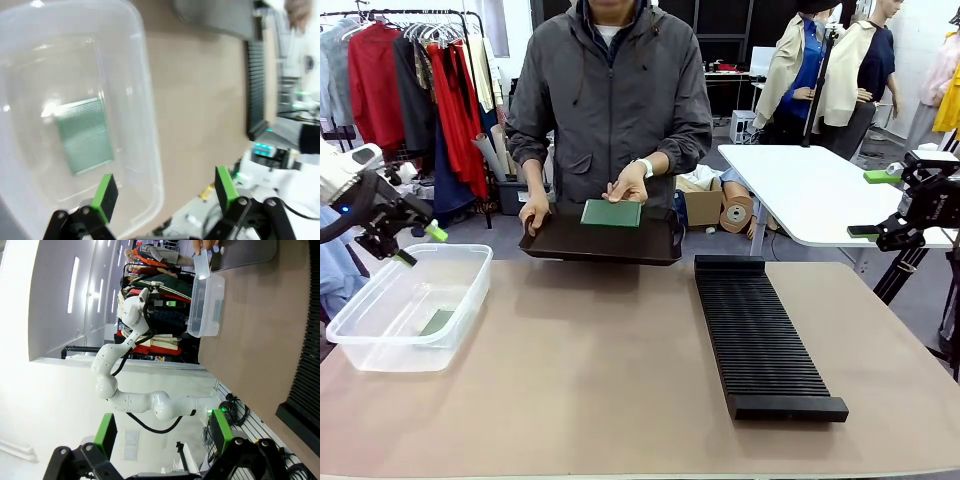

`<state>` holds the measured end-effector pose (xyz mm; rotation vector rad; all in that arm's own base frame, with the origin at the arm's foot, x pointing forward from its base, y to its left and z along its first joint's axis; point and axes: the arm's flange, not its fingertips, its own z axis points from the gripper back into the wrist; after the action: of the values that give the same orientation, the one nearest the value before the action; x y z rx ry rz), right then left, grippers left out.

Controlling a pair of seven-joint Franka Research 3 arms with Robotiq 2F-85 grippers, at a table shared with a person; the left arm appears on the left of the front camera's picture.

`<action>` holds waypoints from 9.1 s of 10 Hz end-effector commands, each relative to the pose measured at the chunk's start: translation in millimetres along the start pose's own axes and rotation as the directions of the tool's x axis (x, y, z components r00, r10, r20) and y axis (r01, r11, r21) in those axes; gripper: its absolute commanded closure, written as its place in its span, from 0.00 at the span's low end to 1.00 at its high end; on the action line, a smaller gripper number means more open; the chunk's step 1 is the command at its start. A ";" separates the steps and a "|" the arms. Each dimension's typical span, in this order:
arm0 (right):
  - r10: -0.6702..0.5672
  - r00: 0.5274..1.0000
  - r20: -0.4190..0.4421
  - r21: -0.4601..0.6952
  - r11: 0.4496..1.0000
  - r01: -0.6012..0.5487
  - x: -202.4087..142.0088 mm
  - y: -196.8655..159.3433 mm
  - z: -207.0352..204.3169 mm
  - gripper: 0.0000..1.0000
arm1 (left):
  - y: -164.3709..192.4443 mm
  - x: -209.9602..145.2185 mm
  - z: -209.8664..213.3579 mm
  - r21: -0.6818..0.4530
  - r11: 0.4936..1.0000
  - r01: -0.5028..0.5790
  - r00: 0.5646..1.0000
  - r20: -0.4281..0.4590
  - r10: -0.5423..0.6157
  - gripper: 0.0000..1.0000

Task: Sort PCBs into racks and boxes based on the side picked up.
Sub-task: Pick up the Blank PCB handed by the Human, then if the short side of the Blank PCB is picked up, insert it into the PCB Rack ; if the long side is picked up, place it in the Organizing box.

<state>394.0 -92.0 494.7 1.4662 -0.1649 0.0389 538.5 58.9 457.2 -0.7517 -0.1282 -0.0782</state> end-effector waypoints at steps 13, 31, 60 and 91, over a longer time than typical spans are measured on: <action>0.004 1.000 -0.005 0.001 1.000 -0.004 -1.4 1.6 0.7 0.00 | 3.9 3.8 -12.2 -0.581 0.814 -0.021 0.998 0.040 0.054 0.00; 0.131 0.990 0.046 -0.076 0.989 -0.127 85.9 -95.6 -75.1 0.00 | 3.9 3.8 -12.2 -0.581 0.814 -0.021 0.998 0.040 0.054 0.00; 0.135 0.982 -0.132 0.137 0.984 -0.117 185.1 -147.4 -283.9 0.00 | 3.9 3.8 -12.2 -0.581 0.814 -0.021 0.998 0.040 0.054 0.00; 0.117 0.981 -0.153 0.133 0.986 -0.097 180.4 -153.2 -300.4 1.00 | 3.9 3.8 -12.2 -0.581 0.814 -0.021 0.998 0.040 0.054 0.00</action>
<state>617.8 174.3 337.4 1.5693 -0.1091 0.2536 544.4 53.1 444.7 -1.3775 -0.1430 -0.0582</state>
